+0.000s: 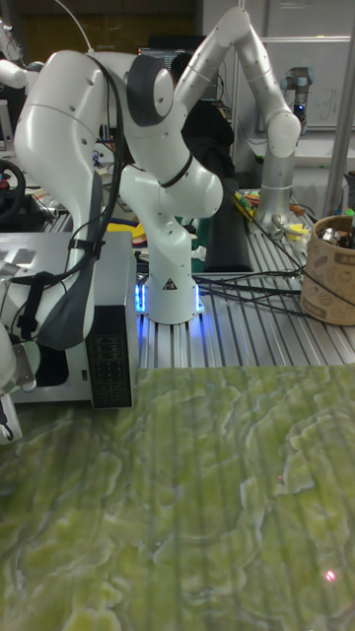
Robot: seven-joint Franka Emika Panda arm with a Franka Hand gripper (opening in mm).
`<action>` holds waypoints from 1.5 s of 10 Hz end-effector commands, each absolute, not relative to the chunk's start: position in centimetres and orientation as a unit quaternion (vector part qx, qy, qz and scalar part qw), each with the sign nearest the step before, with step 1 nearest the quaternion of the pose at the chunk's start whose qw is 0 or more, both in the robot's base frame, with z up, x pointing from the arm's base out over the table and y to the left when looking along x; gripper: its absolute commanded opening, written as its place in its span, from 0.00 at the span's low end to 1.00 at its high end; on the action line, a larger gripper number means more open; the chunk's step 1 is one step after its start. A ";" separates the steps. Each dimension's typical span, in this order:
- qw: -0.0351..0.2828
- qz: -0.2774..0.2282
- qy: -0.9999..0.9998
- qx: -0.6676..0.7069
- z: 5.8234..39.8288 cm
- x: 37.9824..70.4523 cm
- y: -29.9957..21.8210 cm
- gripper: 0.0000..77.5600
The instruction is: Put the bowl into the microwave
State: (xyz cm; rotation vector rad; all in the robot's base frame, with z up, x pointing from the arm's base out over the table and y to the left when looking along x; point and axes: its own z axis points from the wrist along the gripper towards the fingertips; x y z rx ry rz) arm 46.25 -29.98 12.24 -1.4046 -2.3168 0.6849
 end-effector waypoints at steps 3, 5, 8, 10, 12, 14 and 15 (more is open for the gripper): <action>0.172 0.247 -0.816 -0.494 12.4 46.3 -30.1 1.00; 0.172 0.247 -0.816 -0.494 12.4 46.3 -30.1 1.00; 0.172 0.247 -0.816 -0.494 12.4 46.3 -30.1 1.00; 0.172 0.247 -0.816 -0.494 12.4 46.3 -30.1 1.00; 0.172 0.247 -0.816 -0.494 12.4 46.3 -30.1 1.00; 0.172 0.247 -0.816 -0.494 12.4 46.3 -30.1 1.00; 0.166 0.225 -0.845 -0.456 15.5 52.6 -27.9 1.00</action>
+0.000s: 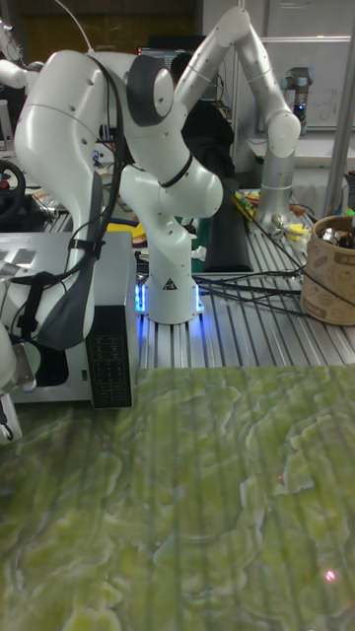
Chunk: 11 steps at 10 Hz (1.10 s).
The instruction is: Put the bowl into the microwave
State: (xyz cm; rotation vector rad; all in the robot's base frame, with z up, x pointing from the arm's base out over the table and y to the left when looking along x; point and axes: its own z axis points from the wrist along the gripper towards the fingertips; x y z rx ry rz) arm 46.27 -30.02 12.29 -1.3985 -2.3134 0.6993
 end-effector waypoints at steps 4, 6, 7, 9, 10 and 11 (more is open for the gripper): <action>0.152 0.214 -0.856 -0.445 15.7 52.7 -27.9 1.00; 0.138 0.199 -0.883 -0.402 15.9 52.6 -27.5 1.00; 0.129 0.196 -0.899 -0.369 16.0 52.6 -27.4 1.00; 0.119 0.206 -0.922 -0.305 16.0 52.7 -27.4 1.00; 0.120 0.206 -0.923 -0.302 16.0 52.7 -27.4 1.00; 0.128 0.203 -0.930 -0.279 15.8 52.9 -27.6 1.00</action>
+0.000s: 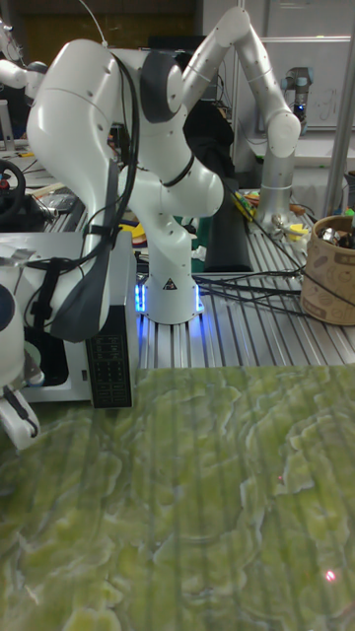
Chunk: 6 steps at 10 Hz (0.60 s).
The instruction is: Put the bowl into the microwave
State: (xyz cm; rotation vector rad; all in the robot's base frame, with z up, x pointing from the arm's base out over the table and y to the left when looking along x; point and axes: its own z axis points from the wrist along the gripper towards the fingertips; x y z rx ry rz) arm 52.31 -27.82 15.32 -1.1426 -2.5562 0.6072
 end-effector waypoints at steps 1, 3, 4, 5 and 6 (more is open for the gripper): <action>0.129 0.202 -0.931 -0.276 15.7 53.2 -27.7 1.00; 0.139 0.199 -0.927 -0.286 15.1 54.0 -27.9 1.00; 0.148 0.190 -0.921 -0.306 14.7 54.6 -28.1 1.00; 0.152 0.187 -0.924 -0.296 14.5 54.9 -28.3 1.00; 0.154 0.185 -0.929 -0.280 14.4 55.1 -28.4 1.00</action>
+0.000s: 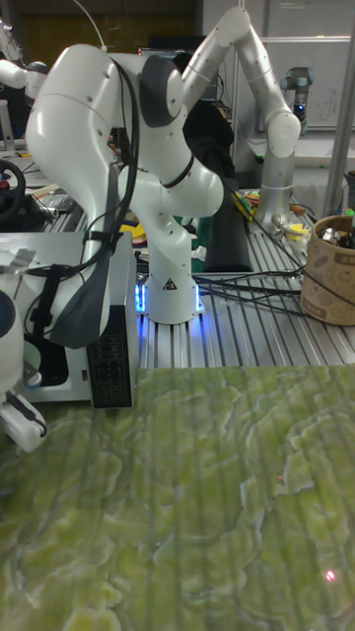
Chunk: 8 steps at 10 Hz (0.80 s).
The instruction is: Put the bowl into the microwave
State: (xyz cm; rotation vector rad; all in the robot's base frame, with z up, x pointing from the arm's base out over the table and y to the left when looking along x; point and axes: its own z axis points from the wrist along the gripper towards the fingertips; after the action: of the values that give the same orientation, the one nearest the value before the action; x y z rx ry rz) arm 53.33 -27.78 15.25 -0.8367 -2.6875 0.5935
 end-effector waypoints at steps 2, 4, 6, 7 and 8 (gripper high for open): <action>0.159 0.180 -0.935 -0.261 14.1 55.3 -28.5 1.00; 0.168 0.165 -0.931 -0.279 11.9 55.5 -28.7 1.00; 0.164 0.170 -0.927 -0.291 10.4 55.4 -28.7 1.00; 0.163 0.171 -0.927 -0.290 10.0 55.4 -28.7 1.00; 0.164 0.170 -0.928 -0.287 9.8 55.4 -28.8 1.00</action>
State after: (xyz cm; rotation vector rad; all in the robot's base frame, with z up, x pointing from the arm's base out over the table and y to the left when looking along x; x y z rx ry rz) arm 55.29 -28.62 10.15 -0.8031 -2.6473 0.4861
